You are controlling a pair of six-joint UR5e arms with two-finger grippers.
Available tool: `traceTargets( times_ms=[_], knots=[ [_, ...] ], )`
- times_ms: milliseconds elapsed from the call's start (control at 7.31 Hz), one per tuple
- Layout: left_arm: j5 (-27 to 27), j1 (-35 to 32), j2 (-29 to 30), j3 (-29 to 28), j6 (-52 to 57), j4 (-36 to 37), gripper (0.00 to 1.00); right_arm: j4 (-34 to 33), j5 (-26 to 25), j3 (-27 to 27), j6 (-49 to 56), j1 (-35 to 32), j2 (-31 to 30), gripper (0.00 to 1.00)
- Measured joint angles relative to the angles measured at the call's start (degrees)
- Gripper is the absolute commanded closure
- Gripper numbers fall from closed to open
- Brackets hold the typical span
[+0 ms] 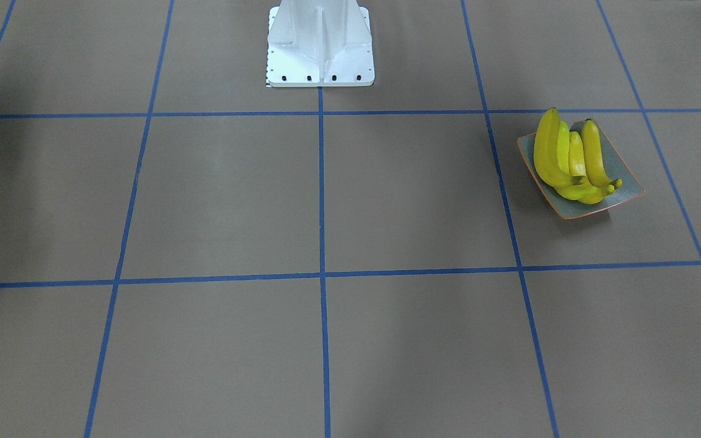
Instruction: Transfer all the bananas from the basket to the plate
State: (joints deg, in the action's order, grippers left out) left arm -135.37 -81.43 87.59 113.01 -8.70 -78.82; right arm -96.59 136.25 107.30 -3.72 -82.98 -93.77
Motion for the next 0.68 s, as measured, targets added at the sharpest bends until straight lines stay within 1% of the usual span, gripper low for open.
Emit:
traceTargets(
  times_ms=[684],
  knots=[
    [0.0,0.0,0.0,0.0,0.0,0.1,0.00,0.0,-0.1,0.1,-0.4,0.0,-0.3,0.00]
  ],
)
